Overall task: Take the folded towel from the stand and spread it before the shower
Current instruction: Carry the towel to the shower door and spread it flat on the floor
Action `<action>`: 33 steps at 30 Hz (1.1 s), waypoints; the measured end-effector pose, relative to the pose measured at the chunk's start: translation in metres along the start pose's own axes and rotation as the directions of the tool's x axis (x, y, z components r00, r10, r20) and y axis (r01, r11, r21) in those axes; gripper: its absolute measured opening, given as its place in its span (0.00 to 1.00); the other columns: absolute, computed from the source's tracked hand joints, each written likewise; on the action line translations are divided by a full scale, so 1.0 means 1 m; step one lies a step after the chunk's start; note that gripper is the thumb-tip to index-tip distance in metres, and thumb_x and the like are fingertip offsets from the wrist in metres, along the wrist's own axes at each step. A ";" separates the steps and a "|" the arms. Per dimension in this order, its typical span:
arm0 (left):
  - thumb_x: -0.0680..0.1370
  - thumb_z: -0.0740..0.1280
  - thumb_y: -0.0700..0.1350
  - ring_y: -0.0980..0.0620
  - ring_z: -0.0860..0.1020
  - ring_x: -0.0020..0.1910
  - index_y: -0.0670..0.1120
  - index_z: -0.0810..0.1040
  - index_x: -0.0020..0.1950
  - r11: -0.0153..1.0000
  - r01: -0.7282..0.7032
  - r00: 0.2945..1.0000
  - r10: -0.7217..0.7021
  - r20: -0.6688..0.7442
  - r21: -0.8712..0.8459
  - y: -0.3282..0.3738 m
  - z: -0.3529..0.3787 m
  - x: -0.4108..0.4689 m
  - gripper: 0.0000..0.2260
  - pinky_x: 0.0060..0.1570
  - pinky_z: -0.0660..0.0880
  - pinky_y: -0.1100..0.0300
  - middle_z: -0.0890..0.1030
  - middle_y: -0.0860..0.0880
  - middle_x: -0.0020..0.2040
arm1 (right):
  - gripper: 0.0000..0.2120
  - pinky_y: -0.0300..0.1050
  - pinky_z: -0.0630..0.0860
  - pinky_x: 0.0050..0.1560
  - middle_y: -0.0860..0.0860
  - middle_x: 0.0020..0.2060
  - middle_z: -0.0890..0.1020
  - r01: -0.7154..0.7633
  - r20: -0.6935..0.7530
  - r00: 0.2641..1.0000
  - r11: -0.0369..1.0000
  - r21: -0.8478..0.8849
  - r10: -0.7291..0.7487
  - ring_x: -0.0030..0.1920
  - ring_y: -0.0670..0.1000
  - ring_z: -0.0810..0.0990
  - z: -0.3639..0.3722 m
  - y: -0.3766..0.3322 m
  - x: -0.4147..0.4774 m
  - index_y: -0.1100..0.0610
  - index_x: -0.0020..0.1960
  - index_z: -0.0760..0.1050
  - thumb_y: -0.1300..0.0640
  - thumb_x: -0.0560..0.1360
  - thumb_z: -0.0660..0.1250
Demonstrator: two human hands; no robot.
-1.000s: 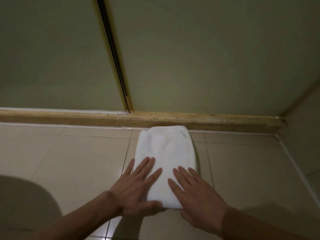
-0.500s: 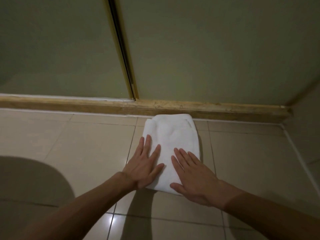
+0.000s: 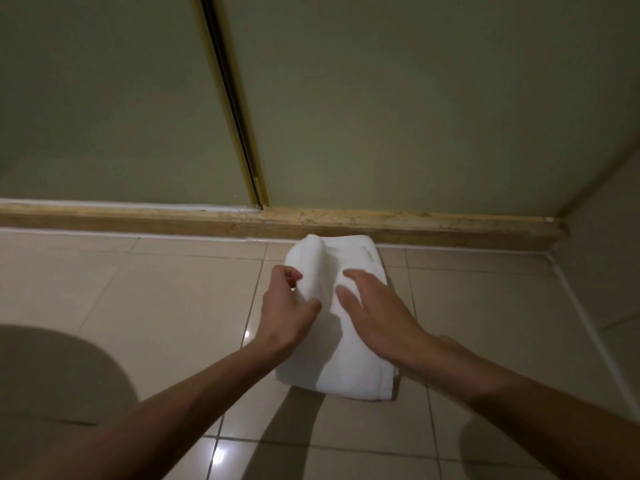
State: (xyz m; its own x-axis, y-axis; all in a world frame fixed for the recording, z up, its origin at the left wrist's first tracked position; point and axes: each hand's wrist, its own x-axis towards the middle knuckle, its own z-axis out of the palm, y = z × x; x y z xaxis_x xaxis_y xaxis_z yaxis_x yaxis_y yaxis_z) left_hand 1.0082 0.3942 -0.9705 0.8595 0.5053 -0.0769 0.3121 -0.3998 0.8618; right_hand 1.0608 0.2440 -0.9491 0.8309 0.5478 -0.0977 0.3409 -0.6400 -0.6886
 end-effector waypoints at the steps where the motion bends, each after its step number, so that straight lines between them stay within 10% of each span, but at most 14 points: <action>1: 0.70 0.71 0.39 0.56 0.72 0.45 0.51 0.67 0.51 0.999 -0.035 0.999 0.035 0.008 0.009 0.003 0.002 -0.004 0.17 0.37 0.67 0.66 0.72 0.55 0.46 | 0.23 0.42 0.71 0.50 0.50 0.66 0.72 -0.050 -0.059 0.997 0.991 0.126 0.058 0.57 0.47 0.73 -0.005 -0.006 0.006 0.49 0.71 0.63 0.41 0.79 0.53; 7: 0.70 0.72 0.39 0.57 0.77 0.45 0.55 0.72 0.42 0.970 -0.239 0.959 0.242 0.148 -0.035 0.031 0.021 -0.037 0.13 0.43 0.72 0.70 0.78 0.56 0.45 | 0.32 0.45 0.69 0.52 0.53 0.62 0.75 -0.319 -0.133 0.923 0.913 0.255 0.360 0.60 0.56 0.74 -0.031 -0.015 0.024 0.54 0.69 0.63 0.45 0.71 0.69; 16: 0.81 0.58 0.47 0.58 0.75 0.59 0.52 0.73 0.64 0.917 -0.398 0.852 0.365 0.376 0.014 0.030 0.052 -0.048 0.12 0.60 0.71 0.62 0.78 0.52 0.62 | 0.25 0.41 0.69 0.49 0.53 0.59 0.76 -0.320 -0.410 0.821 0.914 0.247 0.398 0.50 0.49 0.71 -0.073 0.019 -0.017 0.53 0.66 0.68 0.62 0.71 0.69; 22: 0.80 0.43 0.61 0.43 0.36 0.76 0.54 0.40 0.78 0.421 -0.754 0.623 0.212 0.753 0.504 -0.006 0.081 -0.024 0.29 0.73 0.35 0.44 0.39 0.44 0.78 | 0.22 0.44 0.74 0.49 0.48 0.53 0.74 -0.294 -0.526 0.735 0.900 0.322 0.428 0.50 0.48 0.73 -0.109 0.047 -0.049 0.50 0.63 0.70 0.63 0.72 0.69; 33: 0.78 0.38 0.64 0.42 0.28 0.73 0.50 0.31 0.75 0.455 -0.476 0.862 0.071 0.503 0.752 -0.019 0.118 -0.014 0.32 0.67 0.32 0.31 0.28 0.44 0.74 | 0.25 0.54 0.74 0.59 0.54 0.59 0.77 -0.294 -0.640 0.617 0.889 0.352 0.458 0.58 0.54 0.75 -0.142 0.099 -0.094 0.55 0.64 0.71 0.70 0.70 0.67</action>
State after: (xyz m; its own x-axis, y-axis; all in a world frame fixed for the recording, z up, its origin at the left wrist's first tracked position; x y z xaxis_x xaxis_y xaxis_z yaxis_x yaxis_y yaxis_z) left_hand 1.0377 0.3046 -1.0446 0.9662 0.0225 -0.2568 0.0370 -0.9980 0.0520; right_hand 1.0792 0.0530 -0.9056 0.9502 -0.3000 0.0845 -0.0960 -0.5396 -0.8364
